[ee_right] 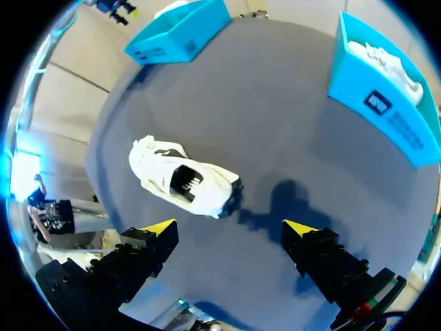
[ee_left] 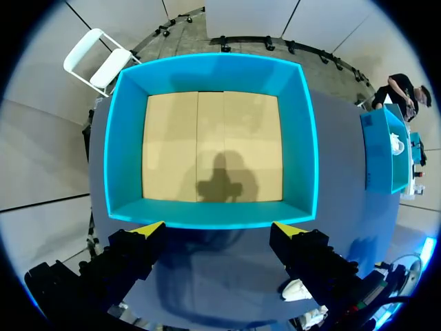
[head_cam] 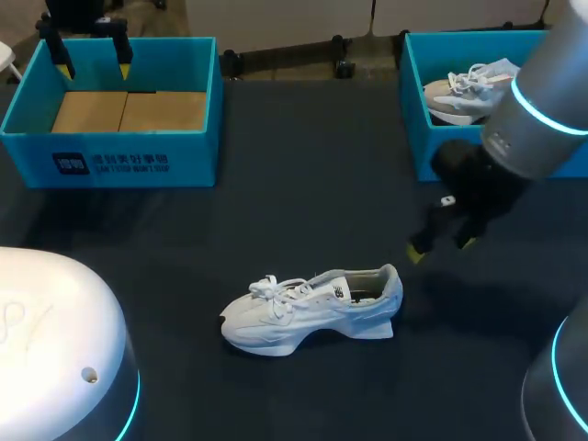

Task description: Take the shoe out of the shoebox, open the shoe tongue, remove and reinsert the insole, then place the shoe into the shoebox

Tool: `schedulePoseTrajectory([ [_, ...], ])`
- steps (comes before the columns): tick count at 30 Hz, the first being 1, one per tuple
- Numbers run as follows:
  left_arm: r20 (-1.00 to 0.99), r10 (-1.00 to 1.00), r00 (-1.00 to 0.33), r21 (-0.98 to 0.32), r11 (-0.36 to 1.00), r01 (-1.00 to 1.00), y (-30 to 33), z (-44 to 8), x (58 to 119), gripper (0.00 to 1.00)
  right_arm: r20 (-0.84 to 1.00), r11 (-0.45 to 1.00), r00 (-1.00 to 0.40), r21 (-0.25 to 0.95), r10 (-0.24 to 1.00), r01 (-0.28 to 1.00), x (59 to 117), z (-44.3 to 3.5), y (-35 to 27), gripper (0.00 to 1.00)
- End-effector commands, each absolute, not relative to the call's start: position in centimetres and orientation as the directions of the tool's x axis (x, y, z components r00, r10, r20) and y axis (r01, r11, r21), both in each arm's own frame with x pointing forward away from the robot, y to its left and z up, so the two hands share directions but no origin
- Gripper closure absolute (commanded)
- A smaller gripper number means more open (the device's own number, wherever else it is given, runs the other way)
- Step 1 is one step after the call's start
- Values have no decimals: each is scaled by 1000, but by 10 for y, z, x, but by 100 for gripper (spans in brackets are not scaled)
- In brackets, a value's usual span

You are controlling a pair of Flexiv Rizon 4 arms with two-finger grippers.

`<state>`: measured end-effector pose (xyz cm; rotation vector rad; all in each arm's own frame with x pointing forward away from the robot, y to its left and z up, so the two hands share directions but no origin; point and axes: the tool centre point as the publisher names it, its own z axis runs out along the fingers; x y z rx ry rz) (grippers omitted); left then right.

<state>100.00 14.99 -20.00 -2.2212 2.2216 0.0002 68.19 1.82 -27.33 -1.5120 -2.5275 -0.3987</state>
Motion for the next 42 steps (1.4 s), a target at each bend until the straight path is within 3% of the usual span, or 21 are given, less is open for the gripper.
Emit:
schedulePoseTrajectory([
  [1,0,-1000,0,0,0,-1000,150,-200,1000,0,480,464,-581,351,657,814,678,-274,-9,0],
  [10,0,-1000,0,0,0,-1000,150,-200,1000,0,420,477,-745,580,519,660,677,-292,-21,0],
  [25,0,-1000,0,0,0,-1000,150,-200,1000,0,427,488,-750,575,505,656,679,-298,-18,0],
  [33,0,-1000,0,0,0,-1000,150,-200,1000,0,155,471,-901,809,406,351,679,-316,-17,0],
  [36,0,-1000,0,0,0,-1000,150,-200,1000,0,105,463,-950,854,294,237,680,-326,-16,0],
  [42,0,-1000,0,0,0,-1000,150,-200,1000,0,105,463,-950,854,294,237,680,-326,-16,0],
])
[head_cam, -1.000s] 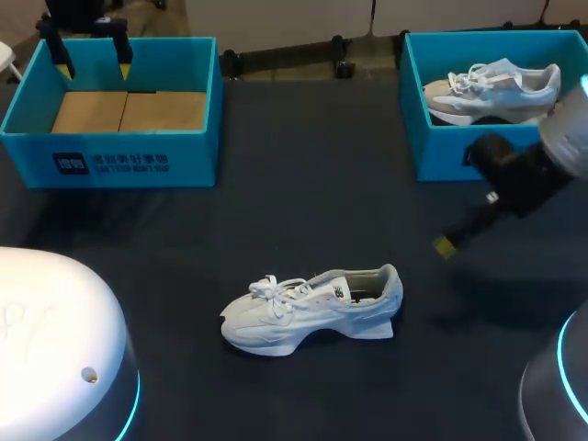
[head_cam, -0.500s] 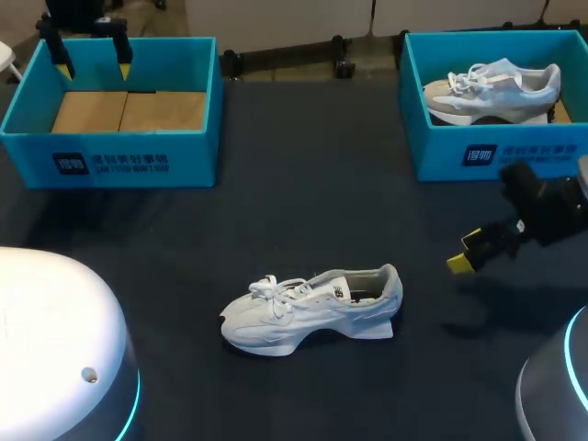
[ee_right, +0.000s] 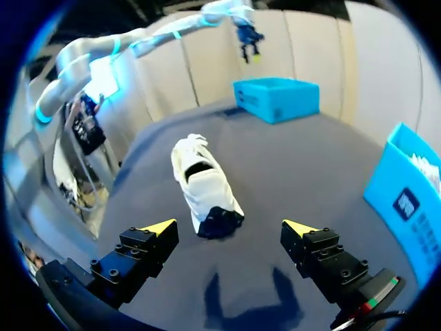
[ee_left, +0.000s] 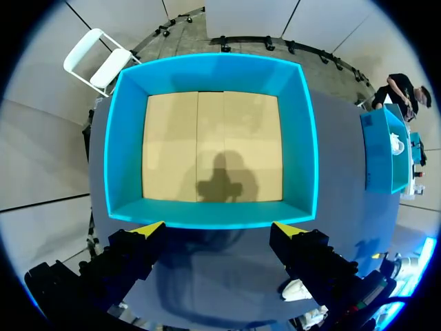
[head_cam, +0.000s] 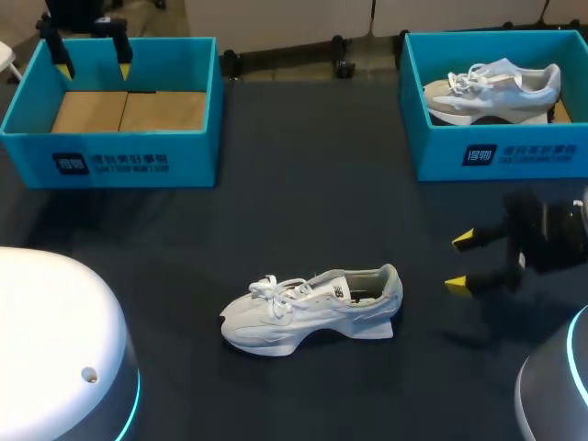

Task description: Take the shoe out of the shoebox, open the shoe tongue, remove and reinsert the insole, then place the shoe into the shoebox

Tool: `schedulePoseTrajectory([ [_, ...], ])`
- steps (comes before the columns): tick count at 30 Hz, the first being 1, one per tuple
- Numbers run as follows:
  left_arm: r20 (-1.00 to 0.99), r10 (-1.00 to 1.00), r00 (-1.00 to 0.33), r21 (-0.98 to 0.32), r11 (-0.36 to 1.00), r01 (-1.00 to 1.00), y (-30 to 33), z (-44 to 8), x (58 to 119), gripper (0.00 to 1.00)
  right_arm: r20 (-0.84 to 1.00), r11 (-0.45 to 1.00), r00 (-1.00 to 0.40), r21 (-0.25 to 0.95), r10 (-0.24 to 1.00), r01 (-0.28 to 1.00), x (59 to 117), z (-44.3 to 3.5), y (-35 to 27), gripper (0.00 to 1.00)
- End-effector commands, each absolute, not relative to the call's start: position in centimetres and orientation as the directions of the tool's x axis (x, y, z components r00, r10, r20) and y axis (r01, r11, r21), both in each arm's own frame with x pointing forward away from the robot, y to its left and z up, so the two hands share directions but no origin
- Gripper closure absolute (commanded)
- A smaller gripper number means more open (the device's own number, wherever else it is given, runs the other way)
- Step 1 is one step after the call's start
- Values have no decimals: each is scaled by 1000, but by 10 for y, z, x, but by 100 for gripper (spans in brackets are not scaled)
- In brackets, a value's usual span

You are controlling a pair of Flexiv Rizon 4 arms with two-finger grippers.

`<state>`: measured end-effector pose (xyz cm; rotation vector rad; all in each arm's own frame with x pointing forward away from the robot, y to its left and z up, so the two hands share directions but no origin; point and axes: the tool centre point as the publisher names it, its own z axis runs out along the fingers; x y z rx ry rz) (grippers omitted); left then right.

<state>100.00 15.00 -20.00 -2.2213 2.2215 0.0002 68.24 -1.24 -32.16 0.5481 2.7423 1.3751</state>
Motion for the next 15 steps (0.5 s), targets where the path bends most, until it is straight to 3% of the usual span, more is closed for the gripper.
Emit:
schedulePoseTrajectory([
  [1,0,-1000,0,0,0,-1000,150,-200,1000,0,105,463,-950,854,294,237,680,-326,-16,0],
  [7,0,-1000,0,0,0,-1000,150,-200,1000,0,105,463,-950,854,294,237,680,-326,-16,0],
  [9,0,-1000,0,0,0,-1000,150,-200,1000,0,78,448,-970,876,231,177,681,-334,-15,0],
  [15,0,-1000,0,0,0,-1000,150,-200,1000,0,59,454,-974,877,221,156,688,-365,-19,0],
])
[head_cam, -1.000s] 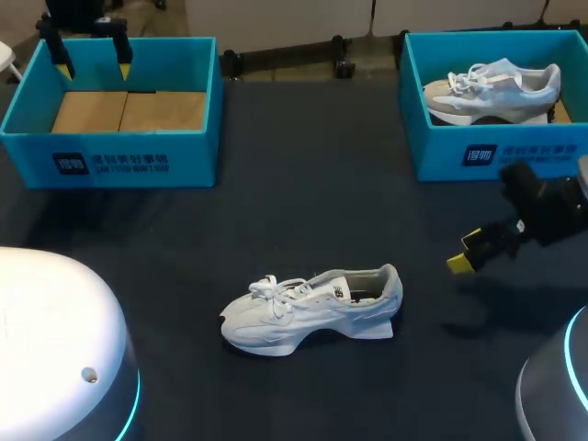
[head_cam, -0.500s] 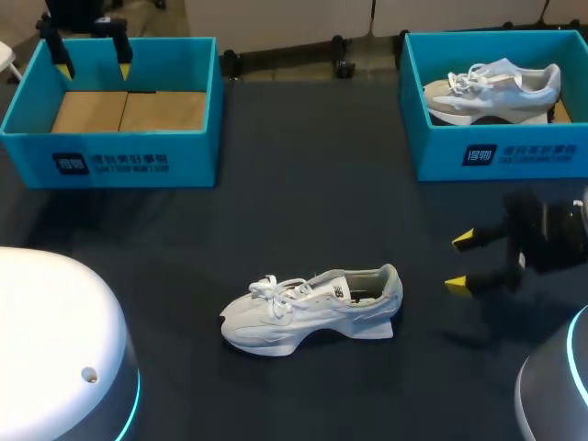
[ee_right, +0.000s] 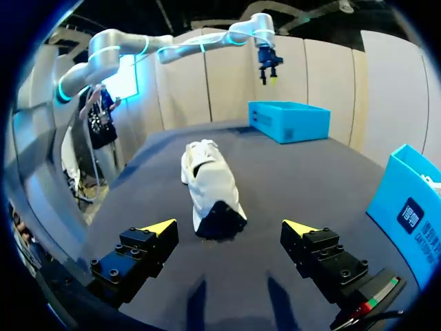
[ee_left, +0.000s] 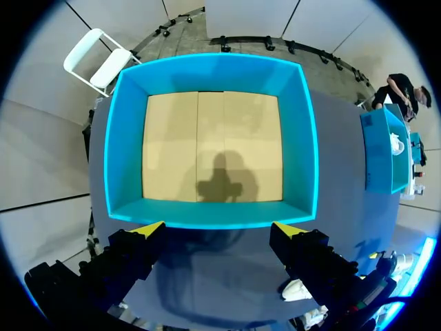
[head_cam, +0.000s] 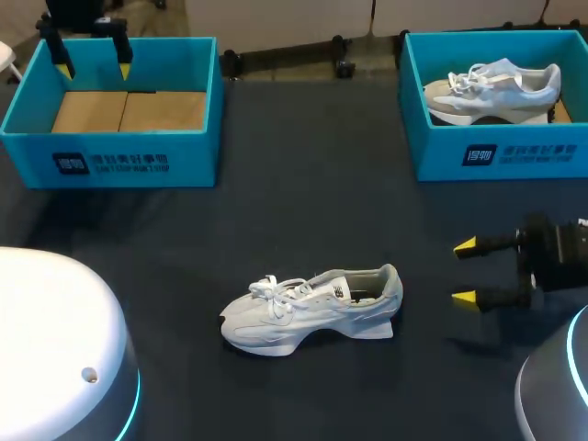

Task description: Take the shoe out of the shoebox, open the shoe tongue, remove and reinsert the insole, then place the shoe into the shoebox

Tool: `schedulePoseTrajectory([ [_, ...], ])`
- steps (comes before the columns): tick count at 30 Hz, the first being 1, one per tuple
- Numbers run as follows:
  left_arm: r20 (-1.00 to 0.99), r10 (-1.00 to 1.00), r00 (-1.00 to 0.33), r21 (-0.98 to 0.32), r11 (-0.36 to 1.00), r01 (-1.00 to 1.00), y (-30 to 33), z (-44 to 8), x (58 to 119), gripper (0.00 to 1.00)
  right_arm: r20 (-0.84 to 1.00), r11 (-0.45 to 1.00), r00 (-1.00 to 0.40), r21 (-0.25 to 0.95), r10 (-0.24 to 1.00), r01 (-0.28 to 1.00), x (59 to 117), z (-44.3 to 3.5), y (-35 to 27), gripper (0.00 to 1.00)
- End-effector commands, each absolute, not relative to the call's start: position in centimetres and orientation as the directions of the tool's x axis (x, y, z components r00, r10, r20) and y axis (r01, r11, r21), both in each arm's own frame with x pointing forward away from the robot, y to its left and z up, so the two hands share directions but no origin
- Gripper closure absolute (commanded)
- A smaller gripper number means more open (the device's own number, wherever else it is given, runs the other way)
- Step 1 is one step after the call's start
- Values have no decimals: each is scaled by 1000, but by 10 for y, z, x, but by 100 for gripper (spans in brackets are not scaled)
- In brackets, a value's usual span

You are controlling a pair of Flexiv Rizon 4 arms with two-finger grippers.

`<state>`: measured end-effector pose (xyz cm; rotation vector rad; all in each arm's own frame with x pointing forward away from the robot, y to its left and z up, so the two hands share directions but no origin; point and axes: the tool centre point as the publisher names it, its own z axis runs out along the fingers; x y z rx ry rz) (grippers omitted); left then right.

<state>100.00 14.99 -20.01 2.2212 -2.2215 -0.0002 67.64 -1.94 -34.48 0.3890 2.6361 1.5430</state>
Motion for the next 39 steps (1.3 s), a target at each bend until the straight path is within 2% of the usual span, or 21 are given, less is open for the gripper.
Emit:
schedulePoseTrajectory([
  [1,0,-1000,0,0,0,-1000,150,-200,1000,0,64,438,-975,885,215,155,688,-367,-19,0],
  [25,0,-1000,0,0,0,-1000,150,-200,1000,0,-17,374,-985,926,174,50,698,-396,0,0],
  [39,0,-1000,0,0,0,-1000,150,-200,1000,0,10,395,-992,917,122,58,690,-405,31,0],
])
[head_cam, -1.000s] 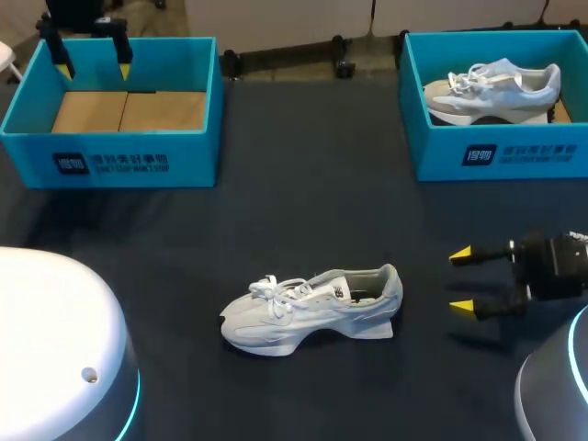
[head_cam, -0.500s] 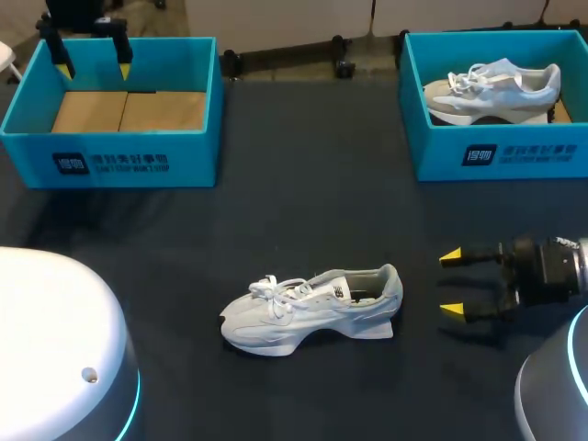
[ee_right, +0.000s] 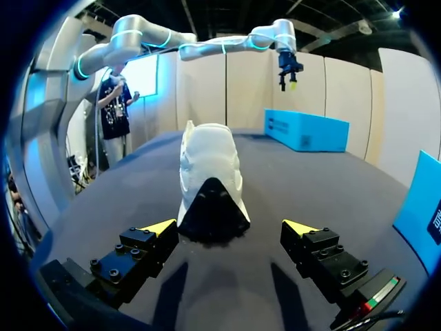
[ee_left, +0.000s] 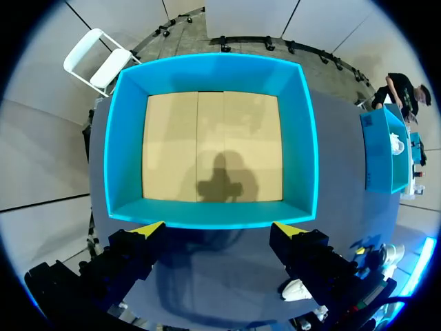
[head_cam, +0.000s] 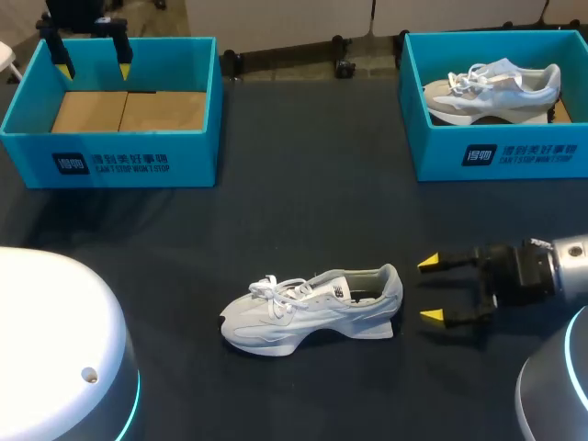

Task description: Take the shoe out of the shoebox, open the shoe tongue, remove and reinsert the insole, then place the shoe into the shoebox

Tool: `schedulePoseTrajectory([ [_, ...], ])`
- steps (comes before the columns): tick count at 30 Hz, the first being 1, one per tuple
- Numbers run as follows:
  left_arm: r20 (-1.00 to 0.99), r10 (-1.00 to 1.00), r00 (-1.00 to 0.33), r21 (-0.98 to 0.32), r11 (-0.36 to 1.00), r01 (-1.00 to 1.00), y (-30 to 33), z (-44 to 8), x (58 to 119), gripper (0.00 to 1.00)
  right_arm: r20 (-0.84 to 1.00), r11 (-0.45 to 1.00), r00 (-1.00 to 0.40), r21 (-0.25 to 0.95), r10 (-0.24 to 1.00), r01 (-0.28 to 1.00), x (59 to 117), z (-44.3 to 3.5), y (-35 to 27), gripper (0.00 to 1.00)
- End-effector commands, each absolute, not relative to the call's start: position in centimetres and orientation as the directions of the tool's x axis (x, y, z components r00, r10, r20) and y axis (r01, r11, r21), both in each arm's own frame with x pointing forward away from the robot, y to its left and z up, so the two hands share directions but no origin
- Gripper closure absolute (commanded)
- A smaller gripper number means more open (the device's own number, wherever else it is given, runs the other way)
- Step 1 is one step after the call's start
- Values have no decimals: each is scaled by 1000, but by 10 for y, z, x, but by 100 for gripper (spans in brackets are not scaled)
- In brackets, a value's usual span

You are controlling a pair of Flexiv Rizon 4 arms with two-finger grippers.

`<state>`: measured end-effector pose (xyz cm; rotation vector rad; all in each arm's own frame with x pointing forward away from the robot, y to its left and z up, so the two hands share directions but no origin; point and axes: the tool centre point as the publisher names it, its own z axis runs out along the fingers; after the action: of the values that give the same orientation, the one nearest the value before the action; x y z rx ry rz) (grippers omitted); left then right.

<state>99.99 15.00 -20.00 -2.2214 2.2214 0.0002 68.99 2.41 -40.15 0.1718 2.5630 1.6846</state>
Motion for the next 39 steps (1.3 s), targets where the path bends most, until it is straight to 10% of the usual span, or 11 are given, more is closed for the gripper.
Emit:
schedulePoseTrajectory([
  [1,0,-1000,0,0,0,-1000,150,-200,1000,0,14,400,-993,914,116,59,689,-406,34,0],
  [39,0,-1000,0,0,0,-1000,150,-200,1000,0,52,373,-998,926,26,58,682,-420,88,0],
])
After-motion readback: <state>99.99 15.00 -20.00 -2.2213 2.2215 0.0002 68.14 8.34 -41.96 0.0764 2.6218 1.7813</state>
